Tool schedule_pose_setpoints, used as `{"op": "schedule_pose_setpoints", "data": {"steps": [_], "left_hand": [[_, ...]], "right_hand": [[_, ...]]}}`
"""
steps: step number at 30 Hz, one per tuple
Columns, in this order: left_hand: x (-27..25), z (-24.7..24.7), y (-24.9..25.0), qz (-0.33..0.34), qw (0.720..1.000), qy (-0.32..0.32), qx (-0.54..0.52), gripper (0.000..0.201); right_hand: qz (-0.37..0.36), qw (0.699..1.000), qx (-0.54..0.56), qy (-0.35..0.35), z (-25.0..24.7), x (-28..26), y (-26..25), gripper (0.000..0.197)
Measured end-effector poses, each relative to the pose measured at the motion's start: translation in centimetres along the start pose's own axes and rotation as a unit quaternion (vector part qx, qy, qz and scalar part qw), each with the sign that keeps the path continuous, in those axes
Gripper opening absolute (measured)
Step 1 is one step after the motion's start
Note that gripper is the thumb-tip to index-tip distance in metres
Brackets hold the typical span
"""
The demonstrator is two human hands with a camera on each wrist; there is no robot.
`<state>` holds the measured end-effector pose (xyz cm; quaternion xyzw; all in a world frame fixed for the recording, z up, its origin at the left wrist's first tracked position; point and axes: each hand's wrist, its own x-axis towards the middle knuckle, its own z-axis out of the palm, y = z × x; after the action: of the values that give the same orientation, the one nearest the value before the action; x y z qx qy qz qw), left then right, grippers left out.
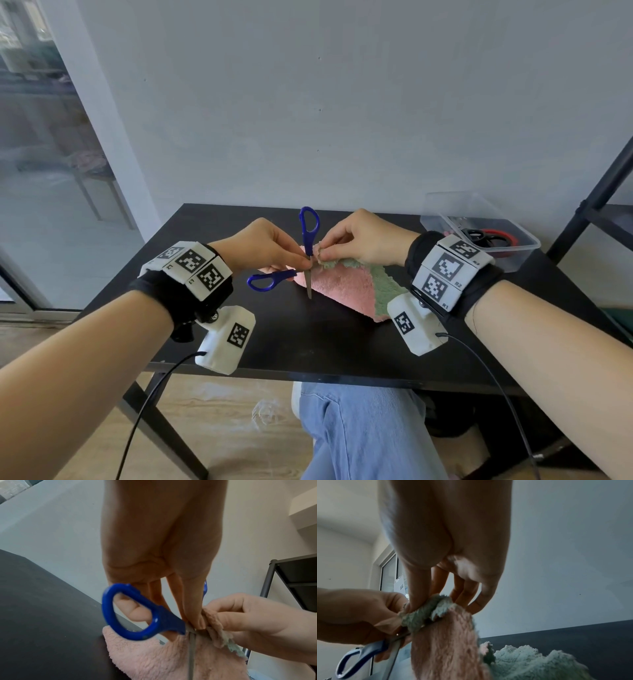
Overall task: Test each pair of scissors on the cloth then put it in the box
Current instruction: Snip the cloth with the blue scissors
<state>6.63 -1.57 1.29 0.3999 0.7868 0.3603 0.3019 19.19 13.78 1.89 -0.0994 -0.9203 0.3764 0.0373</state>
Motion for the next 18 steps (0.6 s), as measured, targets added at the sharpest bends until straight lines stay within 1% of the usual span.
{"op": "schedule_pose_setpoints", "data": {"steps": [4,10,14,18], "left_hand": [[0.0,-0.1,-0.1,0.015,1.000,0.023,0.011,0.011],[0.1,0.0,-0.4,0.054,0.997,0.050,-0.002,0.012],[0.3,0.2,-0.4,0.070,0.996,0.055,0.008,0.012],[0.5,0.4,-0.4,0.080,0.995,0.044,0.031,0.009]], "right_hand": [[0.000,1.000,-0.010,0.003,0.4,0.1,-0.2,0.014],[-0.005,0.999,-0.036,0.034,1.4,0.4,-0.3,0.012],[0.015,0.993,-0.114,0.018,1.8,0.5,-0.3,0.020],[0.033,0.988,-0.151,0.002,1.6,0.4,-0.4,0.019]]}}
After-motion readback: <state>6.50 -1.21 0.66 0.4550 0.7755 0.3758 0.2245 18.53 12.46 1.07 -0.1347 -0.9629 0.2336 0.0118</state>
